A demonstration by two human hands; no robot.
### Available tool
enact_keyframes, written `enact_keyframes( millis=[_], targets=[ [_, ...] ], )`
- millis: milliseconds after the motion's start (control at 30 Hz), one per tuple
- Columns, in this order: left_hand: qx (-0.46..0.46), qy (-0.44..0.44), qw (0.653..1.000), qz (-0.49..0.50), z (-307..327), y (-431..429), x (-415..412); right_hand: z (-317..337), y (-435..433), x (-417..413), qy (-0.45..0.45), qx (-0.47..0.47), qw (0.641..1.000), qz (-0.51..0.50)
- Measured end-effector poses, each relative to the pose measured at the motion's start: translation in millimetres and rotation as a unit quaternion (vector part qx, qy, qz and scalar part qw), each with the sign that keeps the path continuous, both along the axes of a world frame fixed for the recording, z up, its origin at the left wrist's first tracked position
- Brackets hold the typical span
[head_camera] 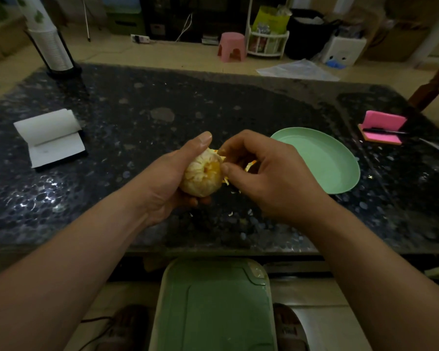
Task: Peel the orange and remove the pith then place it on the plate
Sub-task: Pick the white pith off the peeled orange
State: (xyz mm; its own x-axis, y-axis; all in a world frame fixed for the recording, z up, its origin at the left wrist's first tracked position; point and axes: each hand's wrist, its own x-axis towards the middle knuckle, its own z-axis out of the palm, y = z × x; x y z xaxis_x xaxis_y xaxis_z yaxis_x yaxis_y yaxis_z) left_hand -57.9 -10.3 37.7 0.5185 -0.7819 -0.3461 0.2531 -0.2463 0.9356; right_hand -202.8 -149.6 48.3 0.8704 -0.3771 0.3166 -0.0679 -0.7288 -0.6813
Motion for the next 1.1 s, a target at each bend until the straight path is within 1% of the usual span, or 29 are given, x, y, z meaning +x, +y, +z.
enact_keyframes(
  millis=[133, 267, 367, 533, 600, 900, 1000, 1100],
  targets=[
    [-0.004, 0.013, 1.000, -0.014, 0.1, 2.2, 2.4, 2.0, -1.0, -0.5, -0.010, -0.006, 1.000, 0.025],
    [0.001, 0.016, 1.000, -0.021, 0.7, 4.5, 3.3, 1.0, -1.6, -0.7, -0.014, -0.009, 0.999, 0.030],
    [0.003, 0.015, 1.000, -0.026, 1.5, 4.6, 3.0, 0.5, -1.7, -0.5, -0.019, -0.029, 0.999, 0.031],
    [0.007, 0.011, 1.000, -0.023, 2.1, 2.0, 2.2, 0.2, 0.1, -2.2, -0.009, 0.008, 1.000, -0.004],
    [0.006, 0.005, 1.000, -0.022, 2.0, 1.0, 1.3, 0.4, 0.8, -2.5, -0.007, 0.005, 1.000, -0.015],
    [0.033, -0.044, 0.998, -0.015, -0.8, 0.8, 1.4, -1.9, 4.7, 1.3, 0.015, -0.099, 0.994, -0.029],
    [0.033, -0.048, 0.998, -0.027, -0.8, 0.9, 1.1, -1.3, 4.7, 1.0, 0.013, -0.112, 0.993, -0.025],
    [0.038, -0.032, 0.998, -0.043, 1.4, 1.5, -0.9, -0.5, 2.8, -1.1, 0.005, -0.096, 0.995, -0.018]
  ],
)
